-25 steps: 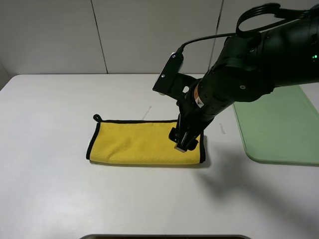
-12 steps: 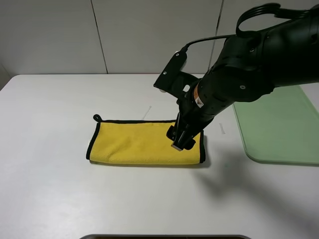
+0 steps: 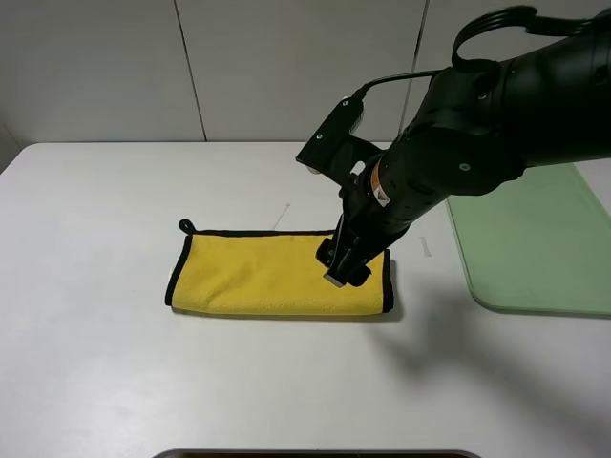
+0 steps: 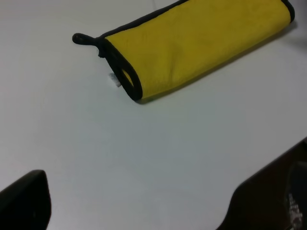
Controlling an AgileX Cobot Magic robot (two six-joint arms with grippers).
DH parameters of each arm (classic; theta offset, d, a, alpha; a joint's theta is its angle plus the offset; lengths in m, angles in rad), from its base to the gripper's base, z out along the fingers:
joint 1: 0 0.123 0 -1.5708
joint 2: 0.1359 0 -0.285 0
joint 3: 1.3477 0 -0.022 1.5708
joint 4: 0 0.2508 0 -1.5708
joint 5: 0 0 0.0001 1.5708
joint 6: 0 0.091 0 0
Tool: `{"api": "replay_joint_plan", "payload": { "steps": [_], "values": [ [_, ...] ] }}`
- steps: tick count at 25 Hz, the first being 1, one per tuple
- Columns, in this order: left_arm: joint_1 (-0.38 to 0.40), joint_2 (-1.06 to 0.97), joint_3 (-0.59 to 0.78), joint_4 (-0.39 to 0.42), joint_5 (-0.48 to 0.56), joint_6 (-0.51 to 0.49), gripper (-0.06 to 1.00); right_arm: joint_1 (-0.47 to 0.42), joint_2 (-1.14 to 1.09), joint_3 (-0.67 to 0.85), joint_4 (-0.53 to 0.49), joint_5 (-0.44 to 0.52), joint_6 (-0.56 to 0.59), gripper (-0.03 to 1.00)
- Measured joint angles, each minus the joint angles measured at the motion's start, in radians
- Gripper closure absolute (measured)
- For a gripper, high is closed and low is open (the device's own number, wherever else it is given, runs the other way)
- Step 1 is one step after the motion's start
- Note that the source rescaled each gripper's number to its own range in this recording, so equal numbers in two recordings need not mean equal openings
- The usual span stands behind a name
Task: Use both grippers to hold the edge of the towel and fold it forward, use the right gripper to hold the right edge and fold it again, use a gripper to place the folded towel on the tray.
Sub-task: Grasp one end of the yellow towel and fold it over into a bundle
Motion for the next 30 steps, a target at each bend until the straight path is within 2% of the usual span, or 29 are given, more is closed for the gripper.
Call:
{"api": "replay_joint_plan", "payload": {
  "steps": [7, 10, 16, 22, 26, 30],
  "values": [
    [0.003, 0.000, 0.000, 0.000, 0.000, 0.000, -0.06, 0.000, 0.000, 0.000, 0.008, 0.002, 0.039, -0.03],
    [0.038, 0.000, 0.000, 0.001, 0.000, 0.000, -0.06, 0.000, 0.000, 0.000, 0.019, 0.014, 0.093, -0.03],
    [0.237, 0.000, 0.000, 0.001, 0.000, 0.000, -0.06, 0.000, 0.000, 0.000, 0.048, 0.058, 0.256, -0.03],
    [0.412, 0.000, 0.000, 0.001, 0.000, 0.000, -0.06, 0.000, 0.000, 0.000, 0.070, 0.062, 0.448, -0.03],
    [0.490, 0.000, 0.000, 0.001, 0.000, 0.000, -0.06, -0.006, 0.000, 0.000, 0.118, 0.053, 0.495, -0.03],
    [0.513, 0.000, 0.000, 0.001, 0.000, 0.000, -0.06, -0.077, 0.000, 0.000, 0.197, 0.011, 0.502, -0.03]
  ]
}}
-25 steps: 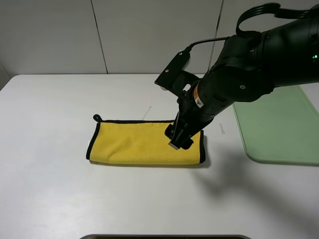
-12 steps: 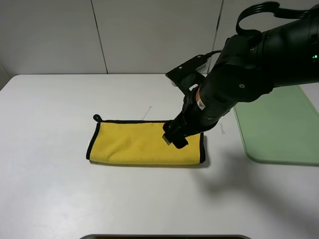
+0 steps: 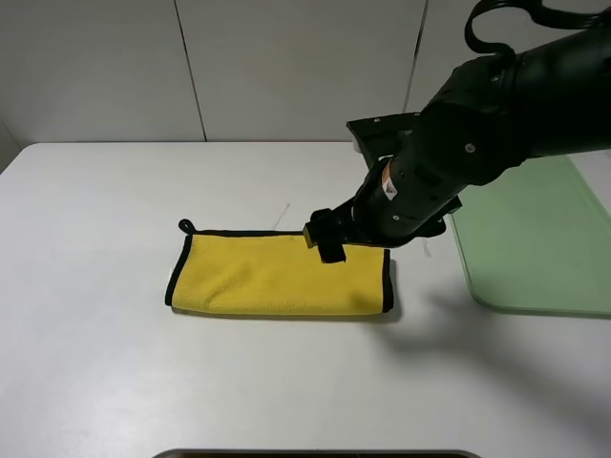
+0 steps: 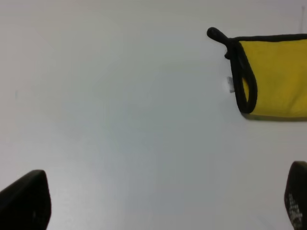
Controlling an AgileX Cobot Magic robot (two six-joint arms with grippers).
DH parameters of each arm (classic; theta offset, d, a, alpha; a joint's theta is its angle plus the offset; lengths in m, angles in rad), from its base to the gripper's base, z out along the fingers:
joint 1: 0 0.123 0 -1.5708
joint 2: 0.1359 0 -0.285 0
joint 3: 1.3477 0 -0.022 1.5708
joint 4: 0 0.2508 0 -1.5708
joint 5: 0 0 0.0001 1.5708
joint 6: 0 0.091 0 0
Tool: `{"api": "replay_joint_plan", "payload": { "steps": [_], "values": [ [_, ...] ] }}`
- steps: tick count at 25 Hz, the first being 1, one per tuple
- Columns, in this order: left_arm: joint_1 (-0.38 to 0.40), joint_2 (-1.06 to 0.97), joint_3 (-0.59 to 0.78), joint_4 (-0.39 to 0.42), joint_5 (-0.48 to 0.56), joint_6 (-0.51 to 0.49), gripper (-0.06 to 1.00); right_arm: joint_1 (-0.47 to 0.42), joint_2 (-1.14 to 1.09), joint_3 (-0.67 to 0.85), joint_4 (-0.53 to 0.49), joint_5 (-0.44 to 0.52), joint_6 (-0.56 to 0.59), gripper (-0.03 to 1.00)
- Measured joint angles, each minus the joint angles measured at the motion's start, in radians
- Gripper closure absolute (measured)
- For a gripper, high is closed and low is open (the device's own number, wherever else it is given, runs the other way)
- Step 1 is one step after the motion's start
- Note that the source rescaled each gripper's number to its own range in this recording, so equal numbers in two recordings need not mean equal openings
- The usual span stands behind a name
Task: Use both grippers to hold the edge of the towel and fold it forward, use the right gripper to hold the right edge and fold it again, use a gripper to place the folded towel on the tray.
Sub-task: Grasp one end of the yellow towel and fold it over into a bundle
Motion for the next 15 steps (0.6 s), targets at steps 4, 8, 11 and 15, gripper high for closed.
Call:
{"api": "replay_joint_plan", "payload": {
  "steps": [4, 8, 11, 15],
  "values": [
    [0.000, 0.000, 0.000, 0.000, 0.000, 0.000, -0.06, -0.077, 0.001, 0.000, 0.035, -0.040, -0.006, -0.03],
    [0.000, 0.000, 0.000, 0.000, 0.000, 0.000, -0.06, -0.109, 0.024, 0.000, 0.040, -0.045, -0.016, -0.03],
    [0.000, 0.000, 0.000, 0.000, 0.000, 0.000, -0.06, -0.110, 0.068, -0.003, 0.040, -0.055, -0.019, -0.03],
    [0.000, 0.000, 0.000, 0.000, 0.000, 0.000, -0.06, -0.110, 0.152, -0.053, 0.035, -0.048, -0.036, -0.03]
  ]
}}
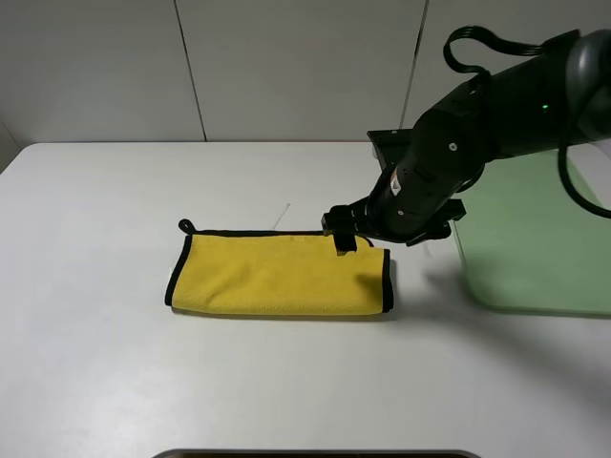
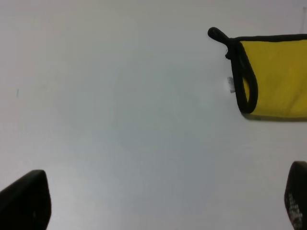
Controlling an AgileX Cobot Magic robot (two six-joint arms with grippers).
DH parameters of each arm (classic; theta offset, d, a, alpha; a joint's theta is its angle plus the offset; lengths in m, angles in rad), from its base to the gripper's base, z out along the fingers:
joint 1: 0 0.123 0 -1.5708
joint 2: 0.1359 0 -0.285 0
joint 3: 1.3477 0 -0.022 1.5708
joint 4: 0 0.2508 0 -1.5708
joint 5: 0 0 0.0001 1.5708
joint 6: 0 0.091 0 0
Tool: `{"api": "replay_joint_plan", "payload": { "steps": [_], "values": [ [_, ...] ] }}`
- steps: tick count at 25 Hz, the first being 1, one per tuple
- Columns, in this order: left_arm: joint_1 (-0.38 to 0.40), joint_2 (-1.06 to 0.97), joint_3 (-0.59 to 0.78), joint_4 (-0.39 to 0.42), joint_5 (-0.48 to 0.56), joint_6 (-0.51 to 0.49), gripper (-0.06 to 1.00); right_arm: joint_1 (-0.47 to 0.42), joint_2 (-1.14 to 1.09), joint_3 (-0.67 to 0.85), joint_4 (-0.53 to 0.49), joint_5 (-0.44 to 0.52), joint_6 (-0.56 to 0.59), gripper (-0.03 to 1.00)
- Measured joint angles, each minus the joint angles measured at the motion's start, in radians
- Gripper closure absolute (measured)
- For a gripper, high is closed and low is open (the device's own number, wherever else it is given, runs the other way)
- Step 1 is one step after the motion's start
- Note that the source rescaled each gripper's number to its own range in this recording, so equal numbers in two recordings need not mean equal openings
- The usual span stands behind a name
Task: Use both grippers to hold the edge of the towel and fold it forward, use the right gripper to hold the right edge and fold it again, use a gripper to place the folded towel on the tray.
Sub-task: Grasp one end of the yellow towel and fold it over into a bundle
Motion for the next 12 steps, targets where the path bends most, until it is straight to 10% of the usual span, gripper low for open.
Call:
{"api": "replay_joint_plan", "payload": {
  "steps": [12],
  "values": [
    [0.000, 0.000, 0.000, 0.000, 0.000, 0.000, -0.06, 0.000, 0.195, -0.129, -0.051, 0.079, -0.001, -0.03]
  ]
}}
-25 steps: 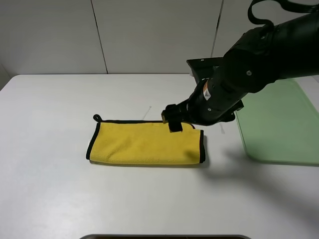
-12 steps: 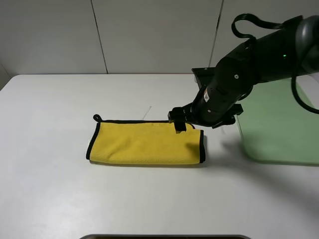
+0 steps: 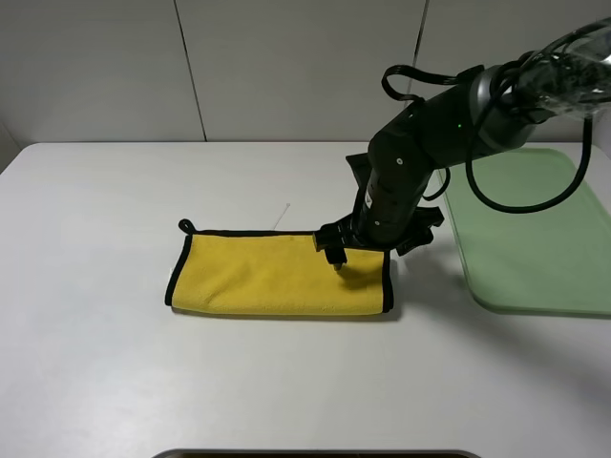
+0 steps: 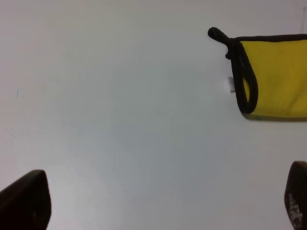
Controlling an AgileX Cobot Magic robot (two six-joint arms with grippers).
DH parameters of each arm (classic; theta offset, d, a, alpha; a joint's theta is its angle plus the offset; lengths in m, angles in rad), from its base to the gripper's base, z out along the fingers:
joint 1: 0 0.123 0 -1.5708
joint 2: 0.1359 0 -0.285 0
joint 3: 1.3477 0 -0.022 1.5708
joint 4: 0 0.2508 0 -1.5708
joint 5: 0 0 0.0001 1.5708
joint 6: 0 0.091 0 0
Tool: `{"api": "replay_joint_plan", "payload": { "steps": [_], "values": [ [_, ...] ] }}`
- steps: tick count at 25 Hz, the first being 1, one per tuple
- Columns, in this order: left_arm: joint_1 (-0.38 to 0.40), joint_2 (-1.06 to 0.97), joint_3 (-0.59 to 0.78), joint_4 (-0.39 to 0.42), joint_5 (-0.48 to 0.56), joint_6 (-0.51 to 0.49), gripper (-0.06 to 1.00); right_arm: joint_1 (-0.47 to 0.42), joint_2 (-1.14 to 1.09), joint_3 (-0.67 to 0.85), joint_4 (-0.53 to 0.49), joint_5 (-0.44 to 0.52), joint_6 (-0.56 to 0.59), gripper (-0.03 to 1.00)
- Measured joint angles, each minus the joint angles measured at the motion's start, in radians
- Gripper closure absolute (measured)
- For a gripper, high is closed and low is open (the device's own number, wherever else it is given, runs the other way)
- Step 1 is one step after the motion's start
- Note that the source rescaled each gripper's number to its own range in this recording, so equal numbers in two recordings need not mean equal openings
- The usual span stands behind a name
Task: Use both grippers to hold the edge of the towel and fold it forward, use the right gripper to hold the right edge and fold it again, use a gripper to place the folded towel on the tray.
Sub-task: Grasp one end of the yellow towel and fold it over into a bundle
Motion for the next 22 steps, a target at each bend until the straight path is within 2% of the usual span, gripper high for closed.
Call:
{"api": "replay_joint_plan", "payload": {
  "steps": [19, 22],
  "values": [
    [0.003, 0.000, 0.000, 0.000, 0.002, 0.000, -0.06, 0.000, 0.065, -0.028, 0.009, 0.007, 0.003, -0.03],
    [0.003, 0.000, 0.000, 0.000, 0.002, 0.000, -0.06, 0.000, 0.067, -0.028, 0.023, 0.003, -0.001, 0.07]
  ]
}}
